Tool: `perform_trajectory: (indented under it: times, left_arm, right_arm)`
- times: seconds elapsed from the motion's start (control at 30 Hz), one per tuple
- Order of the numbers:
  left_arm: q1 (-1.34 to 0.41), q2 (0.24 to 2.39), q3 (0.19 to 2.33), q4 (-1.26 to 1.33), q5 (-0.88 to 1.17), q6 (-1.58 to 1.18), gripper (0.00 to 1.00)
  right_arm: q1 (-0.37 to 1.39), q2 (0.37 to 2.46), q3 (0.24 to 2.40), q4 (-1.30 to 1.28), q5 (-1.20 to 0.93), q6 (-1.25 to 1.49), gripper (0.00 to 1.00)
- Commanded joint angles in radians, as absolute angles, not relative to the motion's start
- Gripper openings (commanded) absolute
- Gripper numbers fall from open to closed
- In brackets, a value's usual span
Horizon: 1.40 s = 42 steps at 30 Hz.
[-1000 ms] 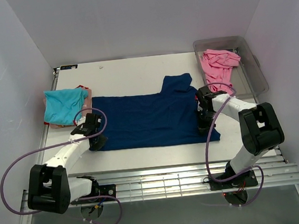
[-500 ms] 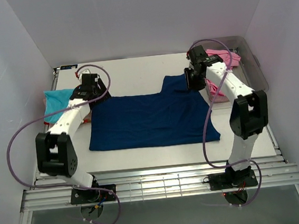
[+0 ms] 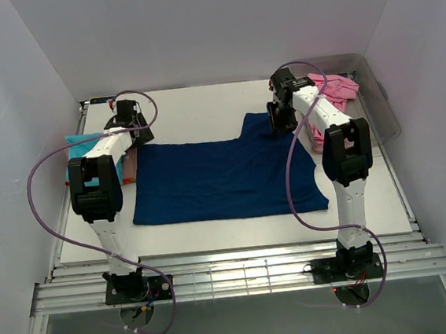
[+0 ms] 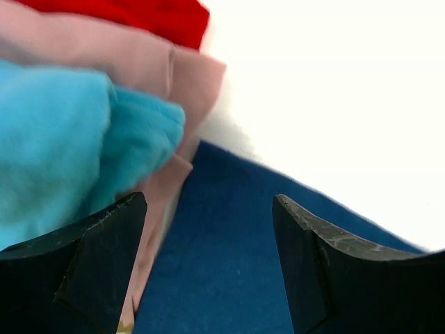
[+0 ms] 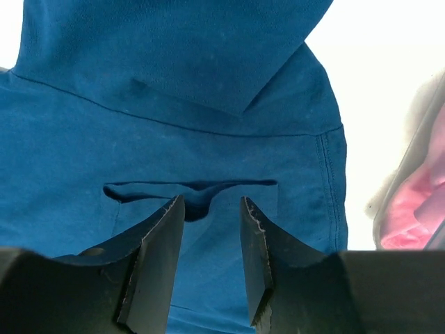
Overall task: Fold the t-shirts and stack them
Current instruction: Fold the tshirt
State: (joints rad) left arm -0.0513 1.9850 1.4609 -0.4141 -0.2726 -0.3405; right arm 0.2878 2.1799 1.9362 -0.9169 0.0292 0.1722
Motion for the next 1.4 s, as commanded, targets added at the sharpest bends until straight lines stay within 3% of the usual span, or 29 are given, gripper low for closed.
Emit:
perform_trajectory:
  times: [0.0,0.53,0.93,1.03,1.07,1.2,1.37]
  left_arm:
    - [-0.04,1.996,1.523,-0.362,-0.258,-0.325,0.84]
    - [-0.038,2.052,1.503,-0.324,-0.152,-0.373,0.79]
    - [-0.032,2.131,1.549,-0.325,-0.178,-0.371,0.79]
    - [-0.026,2.138,1.554,-0.325,-0.181,-0.377,0.79]
    - [-0.023,2.141,1.555,-0.325,-0.183,-0.379,0.74]
    - [-0.018,2.148,1.562,-0.331,-0.19,-0.385,0.53]
    - [-0.017,2.143,1.557,-0.337,-0.201,-0.393,0.41]
  right_arm:
    - [0.282,2.158,1.97,-0.931,0.014,0.152,0.44]
    - [0.272,2.175,1.919,-0.919,0.011,0.161,0.42]
    - [0.27,2.178,1.888,-0.919,-0.011,0.156,0.31]
    - [0.268,2.174,1.875,-0.916,-0.005,0.158,0.21]
    - [0.265,2.175,1.873,-0.916,-0.005,0.161,0.15]
    - [0.25,2.178,1.875,-0.92,0.043,0.184,0.08]
    - [0.206,2.186,1.899,-0.919,0.067,0.198,0.08]
